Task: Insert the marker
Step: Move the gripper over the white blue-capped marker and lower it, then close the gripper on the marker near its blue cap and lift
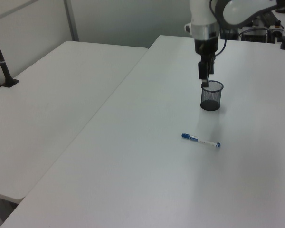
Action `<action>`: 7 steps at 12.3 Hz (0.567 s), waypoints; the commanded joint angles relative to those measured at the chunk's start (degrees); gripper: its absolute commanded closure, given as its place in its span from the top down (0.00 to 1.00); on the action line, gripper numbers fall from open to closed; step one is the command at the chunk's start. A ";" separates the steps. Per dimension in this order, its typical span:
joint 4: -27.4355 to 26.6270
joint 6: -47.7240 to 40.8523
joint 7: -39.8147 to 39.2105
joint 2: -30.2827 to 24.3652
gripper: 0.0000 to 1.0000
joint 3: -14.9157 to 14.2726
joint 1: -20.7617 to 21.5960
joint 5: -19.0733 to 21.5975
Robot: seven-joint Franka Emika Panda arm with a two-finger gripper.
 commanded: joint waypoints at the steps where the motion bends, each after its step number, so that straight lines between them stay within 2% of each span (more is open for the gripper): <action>1: -3.78 5.64 4.40 1.32 1.00 -0.37 3.91 0.83; 6: -3.54 14.43 13.54 7.81 1.00 -0.37 9.36 0.30; 7: -3.36 16.71 15.31 9.83 0.96 -0.37 9.89 -0.05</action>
